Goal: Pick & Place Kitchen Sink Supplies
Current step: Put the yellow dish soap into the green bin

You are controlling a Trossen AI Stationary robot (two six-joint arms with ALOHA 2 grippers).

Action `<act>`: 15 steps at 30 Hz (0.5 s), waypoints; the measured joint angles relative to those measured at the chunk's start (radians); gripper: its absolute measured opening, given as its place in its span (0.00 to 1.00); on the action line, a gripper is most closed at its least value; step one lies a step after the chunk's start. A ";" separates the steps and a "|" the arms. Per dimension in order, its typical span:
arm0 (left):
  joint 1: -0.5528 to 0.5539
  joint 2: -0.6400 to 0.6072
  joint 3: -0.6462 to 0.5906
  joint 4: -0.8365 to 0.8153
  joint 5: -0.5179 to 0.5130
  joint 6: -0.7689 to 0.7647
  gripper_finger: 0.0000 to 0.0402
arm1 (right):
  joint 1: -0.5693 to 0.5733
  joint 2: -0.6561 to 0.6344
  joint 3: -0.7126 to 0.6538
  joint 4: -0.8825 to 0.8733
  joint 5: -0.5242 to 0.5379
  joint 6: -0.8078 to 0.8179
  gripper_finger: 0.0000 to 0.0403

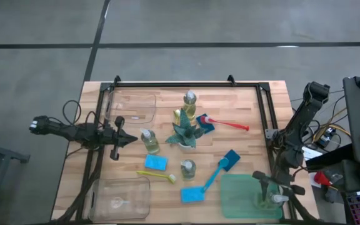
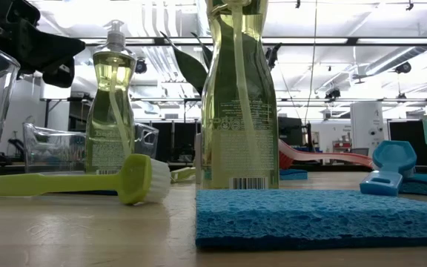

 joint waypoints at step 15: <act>0.000 0.000 0.000 -0.001 0.000 0.000 0.00 | 0.000 0.054 0.000 0.063 -0.009 0.021 0.87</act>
